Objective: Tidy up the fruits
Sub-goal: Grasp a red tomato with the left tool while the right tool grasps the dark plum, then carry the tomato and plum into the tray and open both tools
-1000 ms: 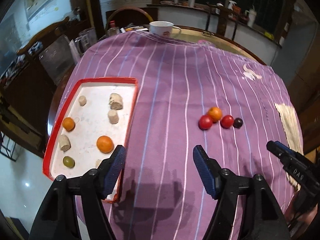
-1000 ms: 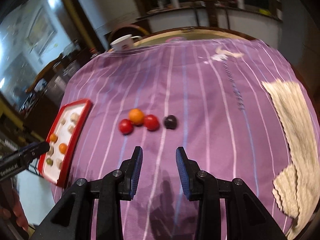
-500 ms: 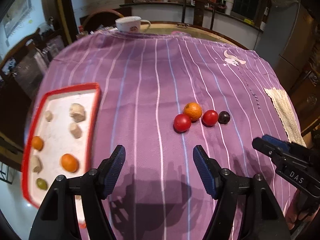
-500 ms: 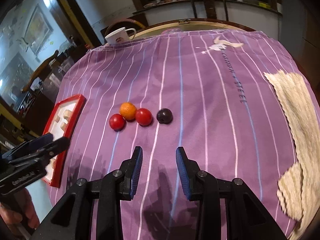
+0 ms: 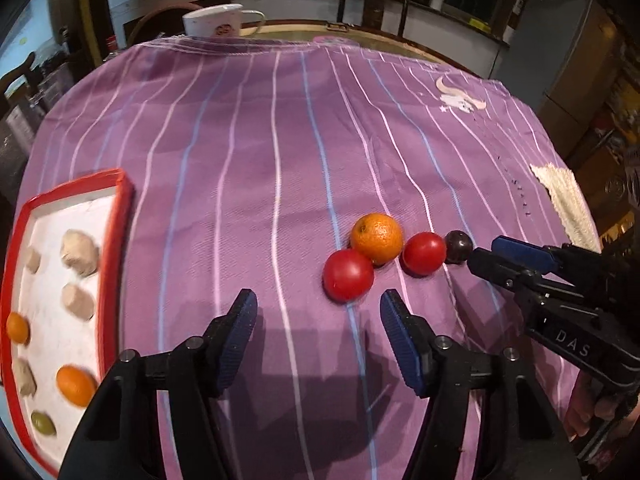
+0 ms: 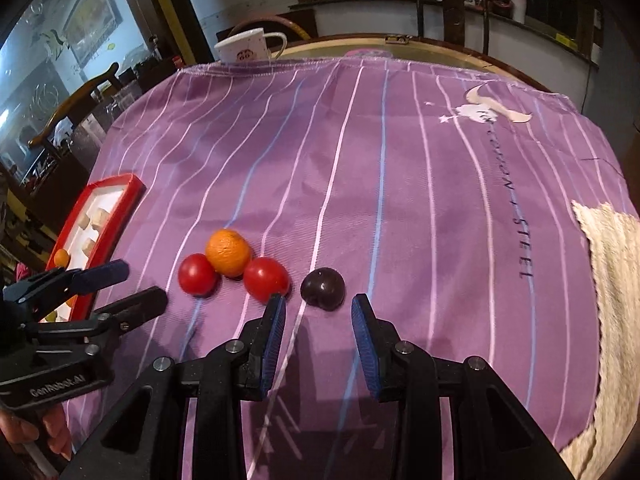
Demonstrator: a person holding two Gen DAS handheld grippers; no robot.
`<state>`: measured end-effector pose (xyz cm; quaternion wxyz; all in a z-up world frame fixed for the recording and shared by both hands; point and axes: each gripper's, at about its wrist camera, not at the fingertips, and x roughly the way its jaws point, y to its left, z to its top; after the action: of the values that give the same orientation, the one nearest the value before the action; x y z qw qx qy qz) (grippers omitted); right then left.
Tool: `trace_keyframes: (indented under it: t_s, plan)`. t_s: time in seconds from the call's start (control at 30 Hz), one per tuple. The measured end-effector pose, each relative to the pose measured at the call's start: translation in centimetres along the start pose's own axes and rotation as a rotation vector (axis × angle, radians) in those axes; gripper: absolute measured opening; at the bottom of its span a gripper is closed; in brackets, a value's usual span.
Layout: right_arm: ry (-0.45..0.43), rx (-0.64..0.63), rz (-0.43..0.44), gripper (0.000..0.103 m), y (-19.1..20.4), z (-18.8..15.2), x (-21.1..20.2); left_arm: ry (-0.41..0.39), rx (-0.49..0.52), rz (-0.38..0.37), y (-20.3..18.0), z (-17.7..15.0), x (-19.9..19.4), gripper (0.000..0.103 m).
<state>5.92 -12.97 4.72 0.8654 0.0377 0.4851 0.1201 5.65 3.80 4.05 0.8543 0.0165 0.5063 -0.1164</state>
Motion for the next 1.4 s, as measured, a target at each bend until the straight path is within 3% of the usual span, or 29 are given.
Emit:
trace_keyframes:
  t_s: [0.37, 0.4, 0.5, 0.53, 0.67, 1.07, 1.4]
  plan:
    - [0.022, -0.077, -0.021, 0.038, 0.1, 0.3, 2.9, 0.031, 0.018, -0.037, -0.3, 1.3, 2.9, 0.056]
    - [0.021, -0.081, -0.020, 0.038, 0.1, 0.4, 2.9, 0.033, 0.015, -0.045, -0.4, 1.4, 3.1, 0.054]
    - [0.019, -0.093, -0.025, 0.035, 0.3, 0.6, 3.1, 0.046, 0.014, -0.074, -0.9, 1.6, 3.5, 0.034]
    - [0.020, -0.094, -0.026, 0.030, 0.3, 0.6, 3.2, 0.045, 0.023, -0.065, -1.4, 1.5, 3.5, 0.031]
    - [0.027, -0.079, -0.023, 0.028, 0.0, 0.6, 3.0, 0.034, 0.042, -0.022, -2.0, 1.2, 3.2, 0.031]
    - [0.025, 0.077, -0.012, 0.028, -3.2, -1.1, 0.2, 0.016, -0.111, 0.054, 3.0, -1.5, -0.6, 0.030]
    - [0.014, 0.107, 0.005, 0.028, -2.0, -2.4, -2.0, -0.043, -0.189, 0.090, 5.9, -4.2, -5.4, 0.030]
